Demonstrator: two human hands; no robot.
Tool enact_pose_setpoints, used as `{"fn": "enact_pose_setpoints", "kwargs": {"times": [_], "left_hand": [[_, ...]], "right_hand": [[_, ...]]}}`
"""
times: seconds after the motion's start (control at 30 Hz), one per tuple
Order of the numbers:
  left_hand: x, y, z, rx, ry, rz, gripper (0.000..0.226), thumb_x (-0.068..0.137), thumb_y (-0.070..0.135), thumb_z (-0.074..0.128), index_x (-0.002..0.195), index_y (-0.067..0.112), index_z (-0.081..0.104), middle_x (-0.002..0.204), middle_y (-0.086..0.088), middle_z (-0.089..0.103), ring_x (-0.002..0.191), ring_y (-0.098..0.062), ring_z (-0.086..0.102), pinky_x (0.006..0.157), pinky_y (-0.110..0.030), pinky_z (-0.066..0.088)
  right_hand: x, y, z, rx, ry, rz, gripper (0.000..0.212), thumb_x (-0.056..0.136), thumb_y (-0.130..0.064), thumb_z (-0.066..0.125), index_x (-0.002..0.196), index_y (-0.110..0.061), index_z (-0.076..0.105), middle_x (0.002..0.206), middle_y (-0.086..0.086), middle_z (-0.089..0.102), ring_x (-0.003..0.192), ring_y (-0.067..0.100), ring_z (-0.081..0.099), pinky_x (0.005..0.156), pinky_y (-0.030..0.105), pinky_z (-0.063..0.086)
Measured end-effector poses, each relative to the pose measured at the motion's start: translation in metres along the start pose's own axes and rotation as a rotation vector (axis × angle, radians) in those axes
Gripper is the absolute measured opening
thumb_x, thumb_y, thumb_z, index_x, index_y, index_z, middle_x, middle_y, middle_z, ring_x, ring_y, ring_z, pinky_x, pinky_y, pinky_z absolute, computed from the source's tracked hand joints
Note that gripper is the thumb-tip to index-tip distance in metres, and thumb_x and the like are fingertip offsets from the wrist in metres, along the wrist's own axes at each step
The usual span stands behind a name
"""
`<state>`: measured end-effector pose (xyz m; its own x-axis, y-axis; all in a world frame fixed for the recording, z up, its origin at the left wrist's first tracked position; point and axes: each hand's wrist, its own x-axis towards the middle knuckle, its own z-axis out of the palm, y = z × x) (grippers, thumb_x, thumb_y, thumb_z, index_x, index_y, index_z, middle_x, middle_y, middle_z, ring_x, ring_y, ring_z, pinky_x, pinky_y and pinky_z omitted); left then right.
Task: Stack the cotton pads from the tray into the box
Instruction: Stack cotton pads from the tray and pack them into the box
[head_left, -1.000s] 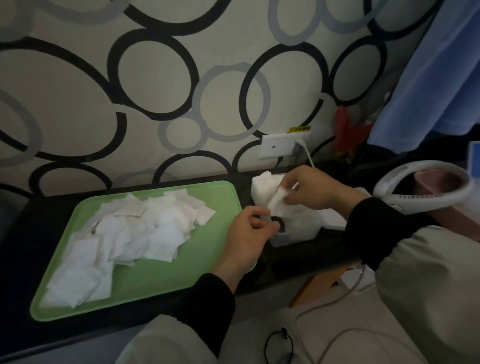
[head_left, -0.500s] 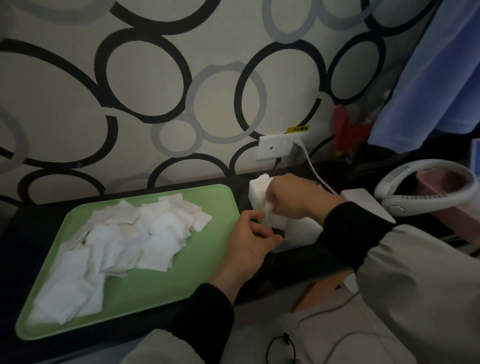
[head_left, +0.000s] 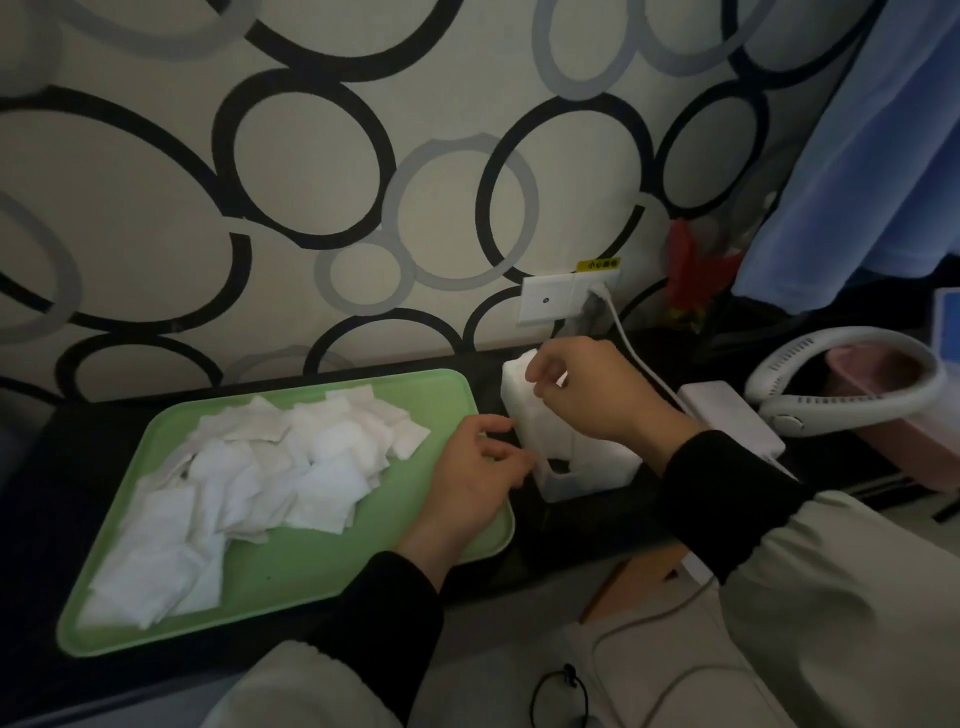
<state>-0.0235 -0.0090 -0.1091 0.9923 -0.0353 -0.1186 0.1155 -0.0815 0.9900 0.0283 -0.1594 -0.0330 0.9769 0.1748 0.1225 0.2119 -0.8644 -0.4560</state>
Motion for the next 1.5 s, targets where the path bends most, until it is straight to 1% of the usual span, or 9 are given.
{"fn": "enact_pose_setpoints", "kwargs": {"times": [0.2, 0.37, 0.47, 0.63, 0.9, 1.17, 1.3, 1.43, 1.5], "left_hand": [[-0.018, 0.013, -0.054, 0.061, 0.107, -0.012, 0.021, 0.090, 0.015, 0.068, 0.110, 0.018, 0.063, 0.092, -0.013, 0.071, 0.075, -0.017, 0.066, 0.065, -0.029, 0.049], [-0.032, 0.013, -0.109, 0.124, 0.236, -0.038, 0.018, 0.089, 0.008, 0.066, 0.104, 0.018, 0.066, 0.087, -0.010, 0.072, 0.069, -0.016, 0.066, 0.060, -0.028, 0.047], [-0.043, 0.009, -0.145, 0.198, 0.311, -0.049, 0.017, 0.088, 0.003, 0.064, 0.100, 0.015, 0.068, 0.081, -0.013, 0.070, 0.071, -0.021, 0.065, 0.059, -0.026, 0.044], [-0.053, 0.005, -0.185, 0.280, 0.356, -0.052, 0.017, 0.087, 0.002, 0.064, 0.098, 0.014, 0.069, 0.079, -0.009, 0.069, 0.067, -0.016, 0.064, 0.056, -0.023, 0.044], [-0.055, 0.002, -0.206, 0.267, 0.372, -0.040, 0.015, 0.086, 0.004, 0.066, 0.095, 0.015, 0.070, 0.081, -0.007, 0.069, 0.063, -0.010, 0.064, 0.051, -0.015, 0.043], [-0.057, 0.008, -0.206, 0.300, 0.305, 0.005, 0.028, 0.083, 0.009, 0.076, 0.107, 0.020, 0.067, 0.100, 0.000, 0.068, 0.085, -0.013, 0.063, 0.062, -0.012, 0.045], [-0.060, 0.006, -0.207, 0.337, 0.155, 0.062, 0.048, 0.078, 0.018, 0.084, 0.121, 0.026, 0.062, 0.113, 0.008, 0.065, 0.104, -0.011, 0.061, 0.083, -0.023, 0.053], [-0.062, 0.007, -0.209, 0.270, 0.189, 0.132, 0.029, 0.082, 0.014, 0.079, 0.108, 0.024, 0.071, 0.102, 0.005, 0.074, 0.099, -0.016, 0.069, 0.088, -0.046, 0.058], [-0.063, 0.008, -0.211, 0.244, 0.259, 0.129, 0.021, 0.086, 0.010, 0.075, 0.098, 0.028, 0.071, 0.100, 0.007, 0.074, 0.098, -0.016, 0.069, 0.085, -0.044, 0.059]], "right_hand": [[-0.018, -0.050, 0.029, 0.336, 0.044, -0.004, 0.012, 0.082, -0.017, 0.068, 0.080, -0.028, 0.070, 0.078, -0.009, 0.070, 0.072, 0.000, 0.062, 0.064, 0.010, 0.046], [-0.025, -0.078, 0.070, 0.558, -0.045, 0.125, 0.019, 0.081, -0.010, 0.072, 0.072, -0.026, 0.068, 0.074, -0.003, 0.069, 0.066, 0.011, 0.063, 0.066, 0.025, 0.049], [-0.029, -0.091, 0.097, 0.614, -0.113, 0.133, 0.018, 0.083, -0.008, 0.072, 0.075, -0.024, 0.069, 0.080, 0.006, 0.073, 0.063, 0.013, 0.064, 0.065, 0.024, 0.049], [-0.027, -0.109, 0.136, 0.493, -0.121, 0.080, 0.016, 0.081, -0.010, 0.072, 0.089, -0.024, 0.069, 0.085, -0.008, 0.067, 0.083, 0.010, 0.065, 0.082, 0.023, 0.050], [-0.019, -0.132, 0.154, 0.130, -0.157, 0.150, 0.041, 0.073, -0.052, 0.075, 0.101, -0.032, 0.055, 0.094, -0.012, 0.061, 0.088, 0.014, 0.060, 0.077, 0.032, 0.050], [-0.014, -0.140, 0.144, 0.410, -0.143, -0.003, 0.002, 0.082, -0.018, 0.072, 0.082, -0.016, 0.071, 0.082, -0.001, 0.070, 0.079, 0.019, 0.063, 0.072, 0.033, 0.050], [-0.017, -0.144, 0.134, 0.608, -0.232, -0.145, 0.008, 0.084, -0.012, 0.073, 0.090, -0.017, 0.077, 0.088, -0.003, 0.073, 0.082, 0.016, 0.065, 0.075, 0.031, 0.051], [-0.023, -0.152, 0.123, 0.804, -0.219, -0.116, 0.012, 0.088, -0.009, 0.071, 0.100, -0.007, 0.074, 0.084, 0.008, 0.074, 0.066, 0.013, 0.064, 0.059, 0.021, 0.050], [-0.022, -0.147, 0.123, 0.807, -0.157, -0.023, 0.010, 0.094, -0.013, 0.064, 0.097, -0.008, 0.072, 0.081, 0.007, 0.073, 0.062, 0.014, 0.064, 0.056, 0.018, 0.048]]}}
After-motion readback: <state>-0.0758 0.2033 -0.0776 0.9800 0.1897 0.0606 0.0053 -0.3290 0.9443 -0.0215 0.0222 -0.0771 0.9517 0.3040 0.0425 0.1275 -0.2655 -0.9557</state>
